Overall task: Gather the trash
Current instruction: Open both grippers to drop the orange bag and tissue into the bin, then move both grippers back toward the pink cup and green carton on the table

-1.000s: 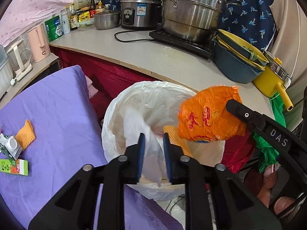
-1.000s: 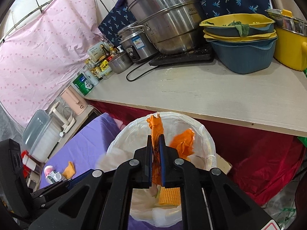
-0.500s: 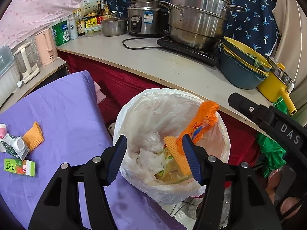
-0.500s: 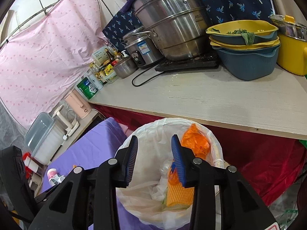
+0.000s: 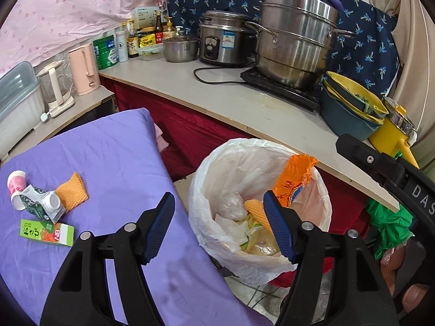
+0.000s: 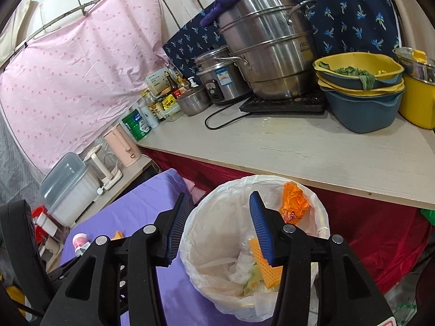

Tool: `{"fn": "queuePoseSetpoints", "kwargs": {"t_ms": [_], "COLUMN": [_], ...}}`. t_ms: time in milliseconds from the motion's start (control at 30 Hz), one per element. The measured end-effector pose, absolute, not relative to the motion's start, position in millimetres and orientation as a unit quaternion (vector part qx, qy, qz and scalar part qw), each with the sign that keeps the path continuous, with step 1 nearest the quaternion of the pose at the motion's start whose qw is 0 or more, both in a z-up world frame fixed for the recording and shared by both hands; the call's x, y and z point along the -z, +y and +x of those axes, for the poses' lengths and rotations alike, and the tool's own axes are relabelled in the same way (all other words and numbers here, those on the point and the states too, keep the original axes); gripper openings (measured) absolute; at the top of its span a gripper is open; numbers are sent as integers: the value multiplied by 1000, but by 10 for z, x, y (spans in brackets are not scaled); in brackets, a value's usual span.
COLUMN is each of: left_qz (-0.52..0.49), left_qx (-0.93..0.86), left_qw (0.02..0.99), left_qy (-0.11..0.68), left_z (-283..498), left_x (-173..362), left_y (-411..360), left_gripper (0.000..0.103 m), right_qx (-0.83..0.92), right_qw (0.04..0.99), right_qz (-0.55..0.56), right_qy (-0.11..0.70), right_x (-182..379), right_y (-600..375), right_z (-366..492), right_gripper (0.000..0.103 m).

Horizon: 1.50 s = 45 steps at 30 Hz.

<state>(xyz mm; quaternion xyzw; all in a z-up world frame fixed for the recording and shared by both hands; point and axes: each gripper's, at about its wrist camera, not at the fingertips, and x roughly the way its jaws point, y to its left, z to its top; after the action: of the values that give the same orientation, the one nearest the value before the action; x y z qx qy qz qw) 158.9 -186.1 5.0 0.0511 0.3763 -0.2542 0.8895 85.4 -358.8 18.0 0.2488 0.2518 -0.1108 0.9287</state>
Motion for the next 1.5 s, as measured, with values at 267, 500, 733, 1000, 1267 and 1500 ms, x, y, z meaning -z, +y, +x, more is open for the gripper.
{"fn": "queuePoseSetpoints", "kwargs": {"t_ms": [267,500,733,1000,1267,1500], "left_qz": [31,12,-7,-32,-44,-52], "left_qx": [230,203,169,119,64,27], "left_qw": [898,906,911,914,914,908], "left_qy": [373,372,375,386,399,416], "left_z": [1633,1687,1759,1863,1935,1946], "left_x": [-135,-164,-129,2,190,428], "left_y": [-1454,-1046,-542,200,978,1525], "left_gripper": [64,64,64,64,64,68], "right_qx": [93,73,45,9,-28,-56], "right_qw": [934,936,937,936,929,917], "right_qz": [236,224,209,192,176,170], "right_qy": [253,262,276,296,323,356], "right_x": [-288,-309,-293,-223,-36,255], "right_y": [-3307,-3010,-2600,-2057,-1471,-1039], "right_z": [888,973,1118,1323,1570,1771], "right_gripper": [46,47,48,51,53,55]}}
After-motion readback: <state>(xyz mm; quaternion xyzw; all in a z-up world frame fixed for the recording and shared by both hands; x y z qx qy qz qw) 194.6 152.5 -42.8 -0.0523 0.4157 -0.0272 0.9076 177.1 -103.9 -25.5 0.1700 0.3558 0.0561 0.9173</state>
